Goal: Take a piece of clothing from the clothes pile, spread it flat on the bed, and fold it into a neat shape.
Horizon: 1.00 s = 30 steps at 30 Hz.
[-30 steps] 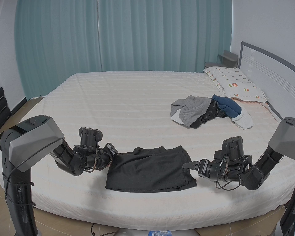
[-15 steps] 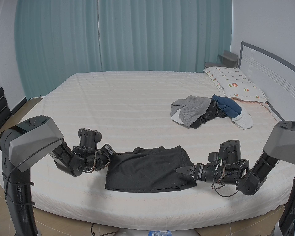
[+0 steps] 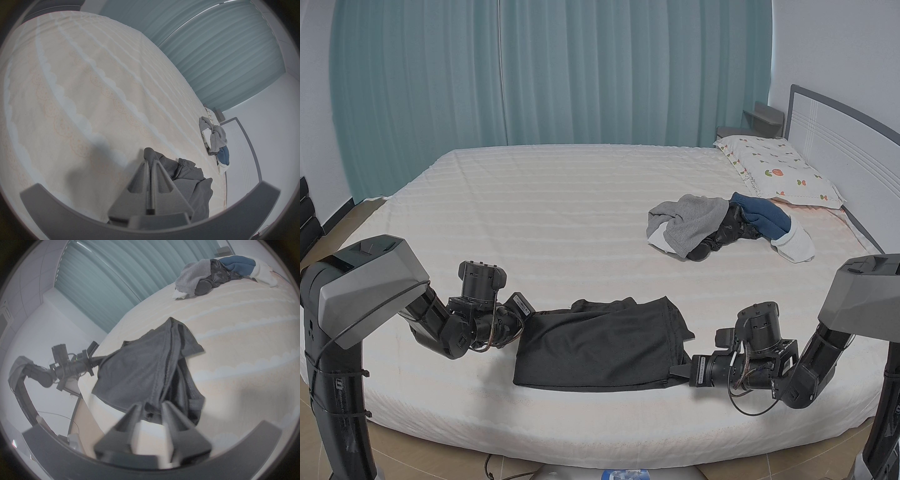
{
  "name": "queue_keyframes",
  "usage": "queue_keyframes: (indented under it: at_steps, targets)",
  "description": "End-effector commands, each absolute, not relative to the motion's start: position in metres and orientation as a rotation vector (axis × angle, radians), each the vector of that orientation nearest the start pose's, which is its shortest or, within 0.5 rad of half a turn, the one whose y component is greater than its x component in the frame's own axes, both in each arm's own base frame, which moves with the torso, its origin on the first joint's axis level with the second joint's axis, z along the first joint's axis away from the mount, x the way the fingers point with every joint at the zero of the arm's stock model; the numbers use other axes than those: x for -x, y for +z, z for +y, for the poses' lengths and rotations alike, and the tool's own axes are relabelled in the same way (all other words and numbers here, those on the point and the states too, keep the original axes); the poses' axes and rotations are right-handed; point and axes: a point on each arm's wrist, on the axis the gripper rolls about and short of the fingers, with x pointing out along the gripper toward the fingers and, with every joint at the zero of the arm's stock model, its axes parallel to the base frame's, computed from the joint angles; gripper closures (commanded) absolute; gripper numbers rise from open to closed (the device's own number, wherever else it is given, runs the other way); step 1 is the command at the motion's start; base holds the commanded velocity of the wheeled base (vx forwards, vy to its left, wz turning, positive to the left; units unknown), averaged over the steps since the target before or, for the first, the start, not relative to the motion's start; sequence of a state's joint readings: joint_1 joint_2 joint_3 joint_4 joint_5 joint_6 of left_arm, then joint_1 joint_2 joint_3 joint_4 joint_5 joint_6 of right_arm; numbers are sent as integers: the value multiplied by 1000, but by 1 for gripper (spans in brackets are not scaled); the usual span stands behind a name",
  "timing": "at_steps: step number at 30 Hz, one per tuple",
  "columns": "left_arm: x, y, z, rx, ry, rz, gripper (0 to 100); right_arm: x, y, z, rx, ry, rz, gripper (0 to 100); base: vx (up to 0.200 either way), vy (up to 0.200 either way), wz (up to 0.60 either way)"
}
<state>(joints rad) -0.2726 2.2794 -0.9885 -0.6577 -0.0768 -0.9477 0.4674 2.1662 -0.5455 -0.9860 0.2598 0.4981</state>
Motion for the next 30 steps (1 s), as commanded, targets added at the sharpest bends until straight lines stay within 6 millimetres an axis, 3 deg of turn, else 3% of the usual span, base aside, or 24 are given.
queue_keyframes:
  at_steps: [1, 9, 21, 22, 23, 30]
  targets:
    - [-383, 20, -109, 844, -10, 740, 100, -278, 7, 141, -388, 503, 823, 100, 0, 0, 0]
    - [-384, 20, -109, 842, -12, 742, 100, -270, 17, 135, -389, 504, 812, 100, 0, 0, 0]
    - [-383, 21, -109, 843, -11, 746, 100, -270, 10, 130, -377, 485, 836, 100, 0, 0, 0]
    - [-383, 20, -109, 843, -10, 747, 0, -271, 7, 130, -378, 481, 841, 100, 0, 0, 0]
    - [-382, 20, -110, 842, -11, 748, 0, -272, 7, 130, -379, 480, 839, 0, 0, 0, 0]
    - [-379, 20, -110, 859, -4, 758, 0, -278, 19, 130, -402, 489, 781, 0, 0, 0, 0]
